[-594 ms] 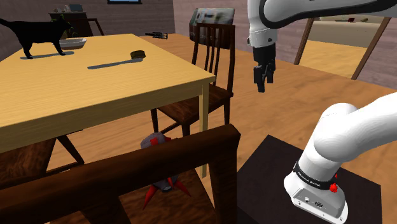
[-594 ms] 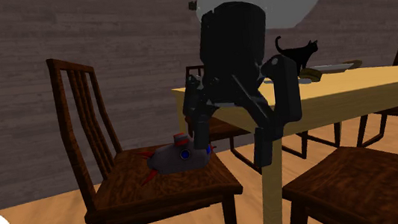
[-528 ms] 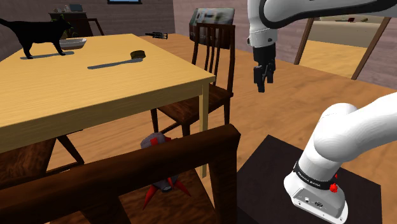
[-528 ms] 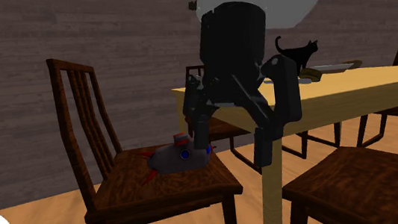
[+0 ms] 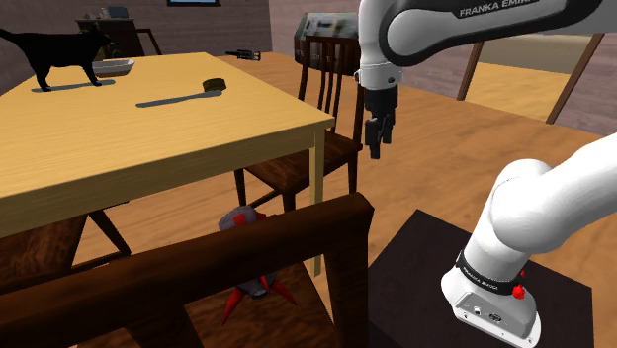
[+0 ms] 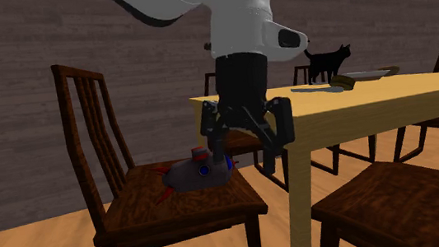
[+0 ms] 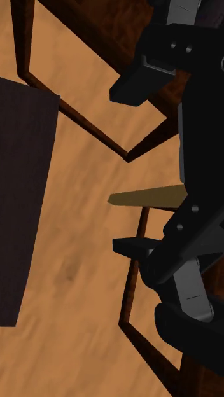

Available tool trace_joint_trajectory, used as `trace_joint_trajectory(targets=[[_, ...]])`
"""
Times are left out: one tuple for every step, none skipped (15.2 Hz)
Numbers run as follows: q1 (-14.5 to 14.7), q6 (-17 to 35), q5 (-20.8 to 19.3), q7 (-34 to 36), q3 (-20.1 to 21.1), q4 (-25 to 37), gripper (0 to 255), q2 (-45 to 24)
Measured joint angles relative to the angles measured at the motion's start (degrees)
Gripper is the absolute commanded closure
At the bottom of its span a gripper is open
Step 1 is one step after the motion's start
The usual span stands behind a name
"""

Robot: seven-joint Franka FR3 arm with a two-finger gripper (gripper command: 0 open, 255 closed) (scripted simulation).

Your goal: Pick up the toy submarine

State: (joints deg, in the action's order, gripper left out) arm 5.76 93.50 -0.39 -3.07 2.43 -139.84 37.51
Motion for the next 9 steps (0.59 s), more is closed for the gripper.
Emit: trace_joint_trajectory(targets=[[0.70,1.59,0.67,-0.08,0.52,0.39,0,-1.24],[1.39,3.36,1.31,-0.20,1.02,0.24,0,-2.11],[2.10,4.83,1.98,-0.24,1.59,0.44,0,-2.98],[2.76,6.45,2.56,-0.39,2.10,0.60,0,-3.98],[3.42,8.43,3.13,-0.56,2.61,0.38,0,-5.01],[4.16,9.99,3.77,-0.49,3.31,0.77,0,-6.13],[4.88,11.41,4.38,-0.54,3.92,0.73,0,-6.67],[5.39,12.88,4.74,-0.92,4.27,1.15,0,-7.76],[5.90,14.84,5.12,-1.31,4.67,1.41,0,-9.23]])
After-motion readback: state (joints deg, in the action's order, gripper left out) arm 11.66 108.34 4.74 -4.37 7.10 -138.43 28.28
